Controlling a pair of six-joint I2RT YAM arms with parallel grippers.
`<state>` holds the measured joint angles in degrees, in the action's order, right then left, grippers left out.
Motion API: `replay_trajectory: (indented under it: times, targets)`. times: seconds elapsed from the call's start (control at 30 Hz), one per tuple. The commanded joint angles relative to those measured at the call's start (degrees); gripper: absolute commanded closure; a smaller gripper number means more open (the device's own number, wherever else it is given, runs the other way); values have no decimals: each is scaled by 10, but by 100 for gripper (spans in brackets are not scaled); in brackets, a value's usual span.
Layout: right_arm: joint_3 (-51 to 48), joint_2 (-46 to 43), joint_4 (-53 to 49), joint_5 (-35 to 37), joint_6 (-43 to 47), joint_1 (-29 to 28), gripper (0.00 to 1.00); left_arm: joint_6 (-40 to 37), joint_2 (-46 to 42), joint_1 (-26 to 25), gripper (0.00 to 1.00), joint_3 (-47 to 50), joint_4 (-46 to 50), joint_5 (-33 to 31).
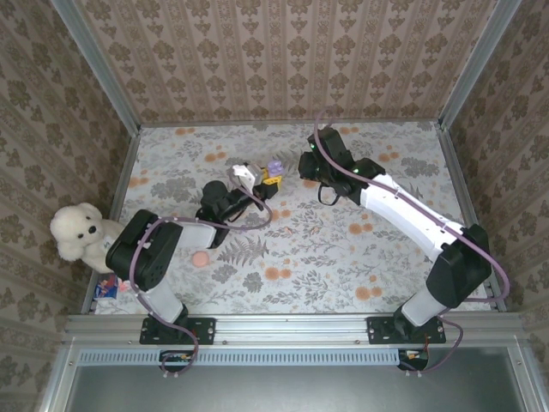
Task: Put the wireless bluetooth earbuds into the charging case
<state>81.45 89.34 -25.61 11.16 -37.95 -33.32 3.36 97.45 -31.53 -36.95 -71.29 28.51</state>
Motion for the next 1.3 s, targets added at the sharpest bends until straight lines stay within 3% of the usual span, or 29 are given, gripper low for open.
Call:
replay_trajectory:
  times: [0.0, 0.23, 0.4, 0.8, 1.27]
  targets:
    - [9, -34, 31, -13, -5, 6, 79, -83, 16, -33, 100, -22, -27, -31]
    - [5, -63, 56, -35, -16, 10, 78, -170, 49, -94, 100, -51, -30, -116]
    - [-19, -89, 84, -45, -28, 11, 78, -186, 56, -106, 100, -67, -33, -149]
    - [-88, -145, 155, -65, -40, 11, 78, -166, 42, -110, 100, -90, -37, -150]
    - [-122, -132, 188, -81, -62, 11, 78, -129, 27, -108, 100, -101, -39, -144]
